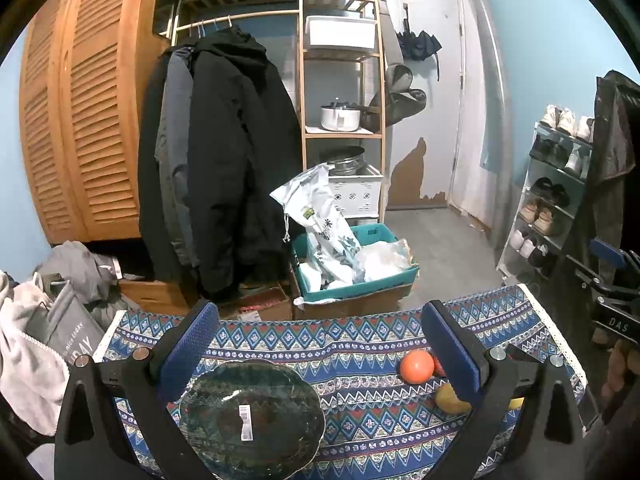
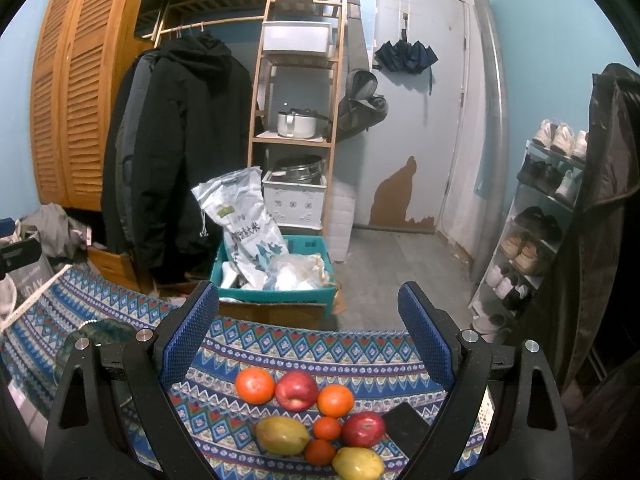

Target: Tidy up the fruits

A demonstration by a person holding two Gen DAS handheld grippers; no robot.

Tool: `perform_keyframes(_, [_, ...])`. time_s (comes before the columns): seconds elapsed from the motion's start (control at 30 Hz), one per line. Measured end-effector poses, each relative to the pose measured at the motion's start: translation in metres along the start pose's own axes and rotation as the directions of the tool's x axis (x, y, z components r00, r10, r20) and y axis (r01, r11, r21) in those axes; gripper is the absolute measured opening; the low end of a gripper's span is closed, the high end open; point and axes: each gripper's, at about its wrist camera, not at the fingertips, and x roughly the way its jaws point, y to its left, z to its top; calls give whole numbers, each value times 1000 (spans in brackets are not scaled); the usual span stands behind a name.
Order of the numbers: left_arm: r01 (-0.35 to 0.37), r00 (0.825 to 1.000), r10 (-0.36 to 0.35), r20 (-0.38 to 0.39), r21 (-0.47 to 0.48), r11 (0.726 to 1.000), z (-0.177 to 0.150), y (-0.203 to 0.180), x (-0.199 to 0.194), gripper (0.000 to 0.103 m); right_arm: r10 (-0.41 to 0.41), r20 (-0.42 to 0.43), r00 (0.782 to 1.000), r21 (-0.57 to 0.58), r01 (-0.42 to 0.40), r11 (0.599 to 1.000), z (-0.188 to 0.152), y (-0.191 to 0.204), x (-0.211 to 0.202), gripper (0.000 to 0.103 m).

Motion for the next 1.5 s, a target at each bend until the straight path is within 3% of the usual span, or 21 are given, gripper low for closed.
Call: perform_keyframes(1.5, [12,1000,-12,2,-18,1000,-3,3,-2,102,-4,9,1000,0,4,1000,5,-1,-4,89])
